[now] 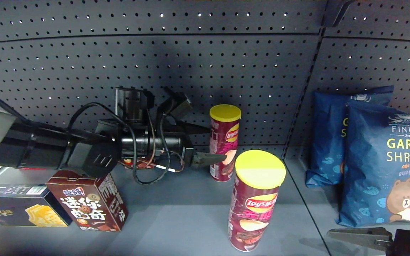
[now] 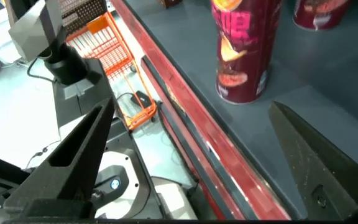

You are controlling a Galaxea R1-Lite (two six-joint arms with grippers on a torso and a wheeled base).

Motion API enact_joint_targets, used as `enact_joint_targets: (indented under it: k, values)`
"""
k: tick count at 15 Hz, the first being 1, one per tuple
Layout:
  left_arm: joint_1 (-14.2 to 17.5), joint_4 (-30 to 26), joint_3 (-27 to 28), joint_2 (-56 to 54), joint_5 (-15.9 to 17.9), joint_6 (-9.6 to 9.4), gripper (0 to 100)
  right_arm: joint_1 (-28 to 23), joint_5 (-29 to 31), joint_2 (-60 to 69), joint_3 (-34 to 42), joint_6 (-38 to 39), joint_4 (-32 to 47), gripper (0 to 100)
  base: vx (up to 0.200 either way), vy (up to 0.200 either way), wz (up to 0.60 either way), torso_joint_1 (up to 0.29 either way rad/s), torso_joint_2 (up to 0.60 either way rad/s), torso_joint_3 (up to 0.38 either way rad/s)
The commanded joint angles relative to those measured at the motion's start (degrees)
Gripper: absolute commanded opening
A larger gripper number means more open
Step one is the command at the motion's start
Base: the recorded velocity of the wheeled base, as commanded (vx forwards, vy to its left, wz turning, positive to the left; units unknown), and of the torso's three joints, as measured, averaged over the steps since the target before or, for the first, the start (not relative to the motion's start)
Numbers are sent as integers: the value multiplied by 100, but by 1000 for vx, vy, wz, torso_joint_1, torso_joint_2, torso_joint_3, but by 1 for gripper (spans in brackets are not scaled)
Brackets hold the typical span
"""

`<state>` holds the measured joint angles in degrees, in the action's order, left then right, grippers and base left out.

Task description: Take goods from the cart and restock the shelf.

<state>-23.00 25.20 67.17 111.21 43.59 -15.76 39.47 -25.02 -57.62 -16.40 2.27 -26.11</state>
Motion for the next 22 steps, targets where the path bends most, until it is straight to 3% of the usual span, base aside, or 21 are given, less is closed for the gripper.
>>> enact_joint_targets:
  k: [1,7,10,11,12,13,15,18,20,22]
  values:
    - [129,3,-363,-531,-9,-6,100,8,-21,-12,110,28,1,100,0,0,0,0,0,0]
    - [393,-6,-1488,-1902,-9,21,100,-19,32,-144,128,72,1,100,0,0,0,0,0,0]
    - [428,-94,-1945,-2745,-580,267,100,43,665,-346,-48,81,89,100,0,0,0,0,0,0]
    - [411,-533,-2041,-3044,-800,267,100,43,858,-434,-162,81,185,100,0,0,0,0,0,0]
    - [384,-850,-2059,-3194,-844,258,100,-1,990,-566,-312,81,282,100,0,0,0,0,0,0]
    - [384,-999,-2103,-3255,-993,258,100,-63,1491,-768,-514,81,458,100,0,0,0,0,0,0]
    - [376,-1017,-2094,-3273,-1178,258,100,-63,1974,-1093,-813,81,590,100,0,0,0,0,0,0]
    - [384,-955,-2164,-3203,-1327,205,100,-80,2027,-1339,-769,46,599,100,0,0,0,0,0,0]
    - [437,-938,-2182,-3097,-1450,12,100,-133,2211,-1436,-777,37,625,100,0,0,0,0,0,0]
    - [437,-947,-2094,-2956,-1477,-15,100,-238,2273,-1673,-909,19,625,100,0,0,0,0,0,0]
